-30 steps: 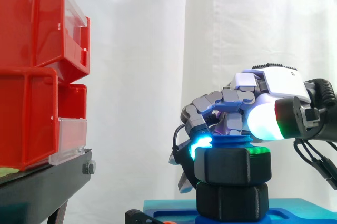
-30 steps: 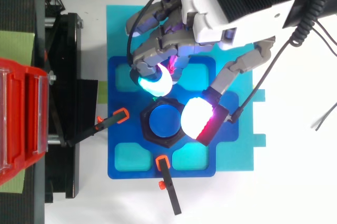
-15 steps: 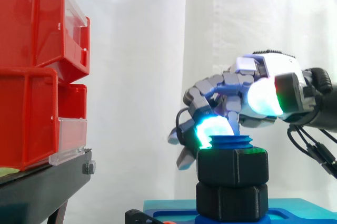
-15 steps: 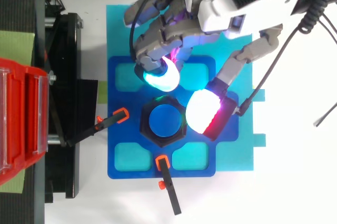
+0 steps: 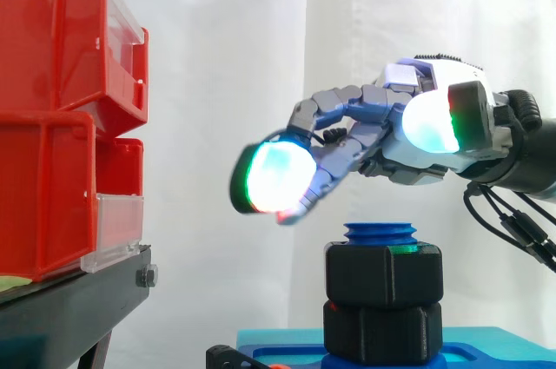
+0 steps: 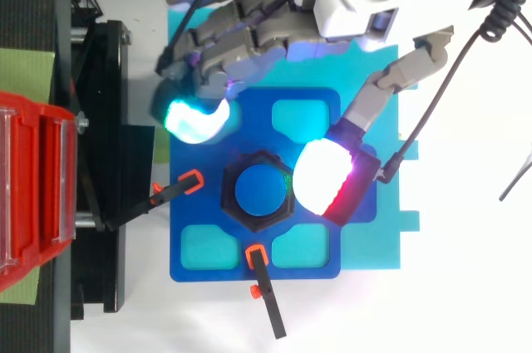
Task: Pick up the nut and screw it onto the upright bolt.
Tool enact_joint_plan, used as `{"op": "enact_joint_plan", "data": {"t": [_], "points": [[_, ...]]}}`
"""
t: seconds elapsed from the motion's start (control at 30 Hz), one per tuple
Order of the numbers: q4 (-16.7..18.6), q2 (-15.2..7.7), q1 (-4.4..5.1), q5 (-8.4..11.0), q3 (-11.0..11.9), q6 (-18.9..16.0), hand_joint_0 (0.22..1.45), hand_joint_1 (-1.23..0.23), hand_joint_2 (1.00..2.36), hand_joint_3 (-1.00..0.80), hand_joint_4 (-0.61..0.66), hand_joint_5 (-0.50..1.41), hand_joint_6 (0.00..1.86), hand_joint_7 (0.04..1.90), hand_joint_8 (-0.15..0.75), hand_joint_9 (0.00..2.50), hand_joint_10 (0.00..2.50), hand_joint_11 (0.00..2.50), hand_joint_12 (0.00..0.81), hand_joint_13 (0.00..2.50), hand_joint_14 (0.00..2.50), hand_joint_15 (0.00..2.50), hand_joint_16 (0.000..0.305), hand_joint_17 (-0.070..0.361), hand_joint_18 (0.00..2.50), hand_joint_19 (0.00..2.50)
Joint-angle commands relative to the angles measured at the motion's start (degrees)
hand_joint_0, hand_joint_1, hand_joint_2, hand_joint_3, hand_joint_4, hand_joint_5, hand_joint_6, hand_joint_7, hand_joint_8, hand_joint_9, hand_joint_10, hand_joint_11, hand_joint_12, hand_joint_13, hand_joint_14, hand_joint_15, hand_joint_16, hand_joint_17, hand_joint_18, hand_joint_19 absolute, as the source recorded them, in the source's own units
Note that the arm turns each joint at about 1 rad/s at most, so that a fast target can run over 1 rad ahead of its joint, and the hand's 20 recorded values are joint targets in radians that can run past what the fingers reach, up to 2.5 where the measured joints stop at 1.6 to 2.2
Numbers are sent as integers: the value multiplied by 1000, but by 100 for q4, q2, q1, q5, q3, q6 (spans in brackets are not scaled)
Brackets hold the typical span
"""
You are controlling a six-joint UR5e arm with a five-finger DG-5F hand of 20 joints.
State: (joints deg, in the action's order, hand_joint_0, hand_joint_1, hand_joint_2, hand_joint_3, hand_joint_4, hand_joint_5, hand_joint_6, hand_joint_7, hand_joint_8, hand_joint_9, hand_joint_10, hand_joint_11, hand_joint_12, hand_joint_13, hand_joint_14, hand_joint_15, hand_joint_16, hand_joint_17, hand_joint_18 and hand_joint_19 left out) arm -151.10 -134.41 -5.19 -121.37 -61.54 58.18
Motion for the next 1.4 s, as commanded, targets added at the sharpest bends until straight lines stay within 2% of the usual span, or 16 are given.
{"op": "enact_joint_plan", "data": {"t": [0.0,0.1,0.17,0.33,0.53,0.67,1.03,1.37], "points": [[54,-15,62,43,2,0,470,-309,1000,-500,146,-171,501,603,163,489,0,0,247,271,0,0,27,60,0,0],[204,-147,123,61,2,-17,464,-292,1000,-500,120,-191,501,578,157,385,0,0,259,206,0,0,29,66,0,0],[230,-156,149,61,-7,-53,460,-275,1000,-500,116,-193,501,578,159,351,0,0,264,169,0,0,31,69,0,0],[151,-147,220,114,-112,-61,460,-230,1000,-500,124,-183,501,591,163,335,0,0,267,148,0,0,32,71,0,0],[-16,-147,316,202,-209,-70,470,-204,1000,-500,160,-156,501,593,142,194,0,0,263,141,0,0,31,70,0,0],[-51,-147,352,202,-209,-114,471,-200,1000,-500,180,-142,502,645,143,166,0,0,263,141,0,0,31,70,0,0],[-306,-147,352,202,-209,-123,477,-202,1000,-500,196,-108,503,943,179,182,0,0,269,185,0,0,30,68,0,0],[-262,-147,299,175,-218,-53,484,-216,1000,-500,170,-88,503,1117,195,231,0,0,263,226,0,0,28,63,0,0]]}}
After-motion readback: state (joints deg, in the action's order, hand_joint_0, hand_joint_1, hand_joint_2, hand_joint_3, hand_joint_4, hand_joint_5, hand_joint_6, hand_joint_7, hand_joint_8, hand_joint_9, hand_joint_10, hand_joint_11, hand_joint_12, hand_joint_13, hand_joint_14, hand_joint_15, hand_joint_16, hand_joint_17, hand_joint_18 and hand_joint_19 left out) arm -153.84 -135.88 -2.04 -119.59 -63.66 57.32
